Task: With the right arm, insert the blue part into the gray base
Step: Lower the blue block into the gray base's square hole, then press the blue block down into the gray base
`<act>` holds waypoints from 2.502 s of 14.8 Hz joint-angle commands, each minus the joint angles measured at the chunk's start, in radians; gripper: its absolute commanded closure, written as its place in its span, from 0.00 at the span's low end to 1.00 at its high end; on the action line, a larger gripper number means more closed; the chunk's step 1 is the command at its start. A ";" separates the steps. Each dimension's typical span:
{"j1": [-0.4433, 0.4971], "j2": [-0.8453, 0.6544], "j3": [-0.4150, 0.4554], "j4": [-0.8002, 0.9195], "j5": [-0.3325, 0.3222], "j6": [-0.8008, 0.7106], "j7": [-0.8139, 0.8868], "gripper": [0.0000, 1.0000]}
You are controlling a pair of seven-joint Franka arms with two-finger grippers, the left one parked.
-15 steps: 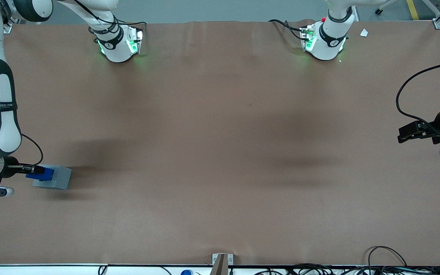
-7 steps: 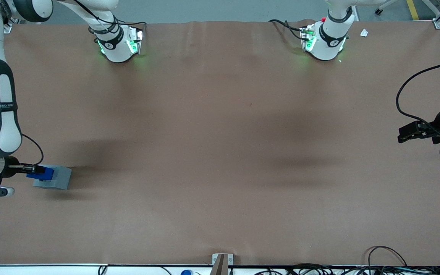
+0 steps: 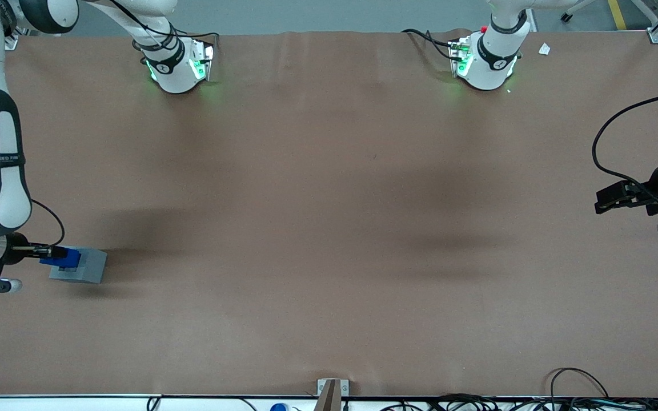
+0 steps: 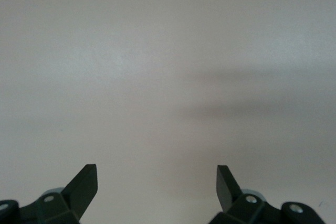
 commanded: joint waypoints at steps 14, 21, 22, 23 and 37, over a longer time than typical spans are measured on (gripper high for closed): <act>-0.007 0.016 0.016 0.011 0.012 -0.015 0.012 1.00; -0.006 0.030 0.018 0.011 0.011 -0.011 0.015 1.00; -0.006 0.030 0.018 0.011 0.011 -0.009 0.015 1.00; -0.006 0.031 0.018 0.011 0.011 -0.008 0.015 1.00; -0.012 0.036 0.019 0.019 0.009 0.015 0.015 1.00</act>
